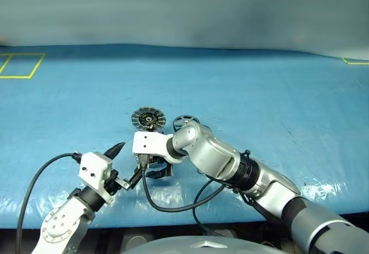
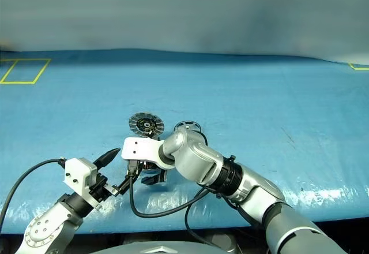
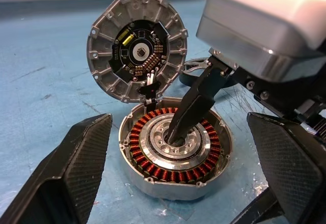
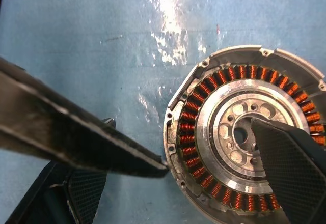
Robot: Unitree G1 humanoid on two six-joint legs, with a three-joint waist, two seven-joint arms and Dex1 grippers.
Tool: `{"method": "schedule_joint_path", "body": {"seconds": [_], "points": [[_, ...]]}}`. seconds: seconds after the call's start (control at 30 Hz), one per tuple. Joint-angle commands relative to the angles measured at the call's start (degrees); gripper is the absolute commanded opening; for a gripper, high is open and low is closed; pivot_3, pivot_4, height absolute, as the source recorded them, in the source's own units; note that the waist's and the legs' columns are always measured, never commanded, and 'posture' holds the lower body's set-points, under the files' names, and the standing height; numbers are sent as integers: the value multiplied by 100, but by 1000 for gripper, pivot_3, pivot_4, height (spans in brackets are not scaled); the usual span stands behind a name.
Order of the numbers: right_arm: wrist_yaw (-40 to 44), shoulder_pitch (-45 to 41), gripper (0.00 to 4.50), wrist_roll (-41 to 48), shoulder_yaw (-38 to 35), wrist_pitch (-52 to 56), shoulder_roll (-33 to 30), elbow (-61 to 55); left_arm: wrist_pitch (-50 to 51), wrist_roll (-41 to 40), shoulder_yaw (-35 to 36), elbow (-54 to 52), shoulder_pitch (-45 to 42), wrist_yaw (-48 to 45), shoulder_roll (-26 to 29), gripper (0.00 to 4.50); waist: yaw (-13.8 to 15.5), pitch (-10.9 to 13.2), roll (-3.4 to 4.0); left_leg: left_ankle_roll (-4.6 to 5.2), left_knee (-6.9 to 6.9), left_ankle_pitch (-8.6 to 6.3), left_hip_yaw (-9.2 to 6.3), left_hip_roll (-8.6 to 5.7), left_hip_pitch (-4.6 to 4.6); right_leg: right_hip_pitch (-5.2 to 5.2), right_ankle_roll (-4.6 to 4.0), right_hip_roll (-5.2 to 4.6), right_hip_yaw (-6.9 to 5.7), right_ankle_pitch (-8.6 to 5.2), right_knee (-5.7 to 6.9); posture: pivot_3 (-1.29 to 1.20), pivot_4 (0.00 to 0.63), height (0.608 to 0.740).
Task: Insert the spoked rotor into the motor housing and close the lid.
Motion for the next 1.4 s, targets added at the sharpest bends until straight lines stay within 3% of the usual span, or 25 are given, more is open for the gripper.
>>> {"method": "schedule_joint_path", "body": {"seconds": [0.03, 0.17, 0.3, 0.43, 0.5, 0.63, 0.77, 0.9, 1.4], "points": [[-103, -290, 4473, 300, -378, 283, -83, -465, 16, -10, -83, 25, -115, -88, 75, 4500, 15, 2, 2, 0, -2, 0, -1, 0, 0, -1, 0, 0, -1, 0, 0, 0, 150, 740], [-260, -398, 4473, 655, -812, 690, -287, -829, 106, -84, -158, 88, -286, -177, 175, 4500, 26, 6, 3, 0, -3, 0, -1, 0, -2, -3, -1, 0, -2, 0, -1, 0, 150, 740], [-393, 68, 4473, 1199, -1748, 908, -458, -1509, 213, -135, -203, 110, -378, -272, 292, 4500, 43, 11, -1, 0, -4, -1, -2, -1, -8, -5, -1, 0, -3, 0, -1, 0, 150, 740], [-754, 1369, 4473, 1503, -2840, 239, -711, -2377, 322, -161, -266, 120, -464, -318, 409, 4500, 96, 13, -9, 5, -7, -5, -2, -2, -10, 1, 2, -2, -4, -3, -10, 0, 150, 740], [-1265, 2386, 4473, 1388, -3342, -683, -639, -2737, 314, -82, -337, 140, -511, -317, 422, 4500, 107, 18, -7, 5, -5, -9, 1, -2, -15, -3, 7, -2, 0, -5, -12, 0, 150, 740], [-2118, 3995, 4473, 1238, -3650, -1743, -493, -3012, -3, 253, -495, 259, -591, -221, 350, 4500, 112, 22, -10, 7, -6, -13, 0, -3, -14, -1, 11, -3, -1, -10, -13, 0, 150, 740], [-2629, 5311, 4473, 992, -3562, -3216, -406, -2677, 60, 227, -682, 333, -675, -330, 355, 4500, 90, 26, -9, 7, -4, -13, 2, 1, -5, 2, 6, -1, -1, -14, -8, 0, 150, 740], [-2931, 5976, 4473, 822, -3464, -4031, -441, -2284, 58, 71, -679, 385, -762, -451, 378, 4500, 97, 38, -30, 7, 13, -12, 14, -1, 3, 11, -14, -6, 9, -23, -8, 0, 150, 740], [-2991, 6600, 4473, 746, -3275, -5261, -763, -955, 88, 105, -621, 343, -725, -435, 408, 4500, 134, 40, -34, 8, 8, -12, 15, -1, 3, 14, -18, -6, 11, -23, -8, 0, 150, 740]]}}
